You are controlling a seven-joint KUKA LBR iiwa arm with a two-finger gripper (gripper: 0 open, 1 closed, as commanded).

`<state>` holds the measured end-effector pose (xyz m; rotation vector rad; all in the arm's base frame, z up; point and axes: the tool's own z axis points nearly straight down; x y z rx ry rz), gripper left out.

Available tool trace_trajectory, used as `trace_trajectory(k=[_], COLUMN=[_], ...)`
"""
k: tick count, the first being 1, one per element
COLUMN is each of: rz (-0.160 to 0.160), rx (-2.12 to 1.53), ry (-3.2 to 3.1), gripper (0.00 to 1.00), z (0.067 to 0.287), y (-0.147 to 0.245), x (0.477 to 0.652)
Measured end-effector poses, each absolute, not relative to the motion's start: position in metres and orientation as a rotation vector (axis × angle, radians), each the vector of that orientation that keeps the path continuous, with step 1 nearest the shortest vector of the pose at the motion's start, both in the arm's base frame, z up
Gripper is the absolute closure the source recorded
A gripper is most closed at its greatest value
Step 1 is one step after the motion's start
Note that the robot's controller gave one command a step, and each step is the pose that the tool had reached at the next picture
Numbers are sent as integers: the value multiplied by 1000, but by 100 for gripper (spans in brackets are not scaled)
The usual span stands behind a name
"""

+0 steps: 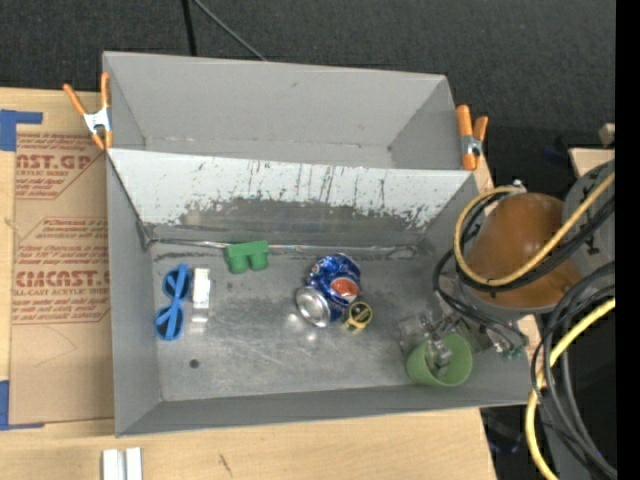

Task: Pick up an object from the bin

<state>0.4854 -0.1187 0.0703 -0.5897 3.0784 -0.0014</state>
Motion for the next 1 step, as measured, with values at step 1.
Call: trace_trajectory(k=[1], rz=[-6], rx=[-525], ry=[3090], gripper=[100], z=[201], y=[-137], x=[484])
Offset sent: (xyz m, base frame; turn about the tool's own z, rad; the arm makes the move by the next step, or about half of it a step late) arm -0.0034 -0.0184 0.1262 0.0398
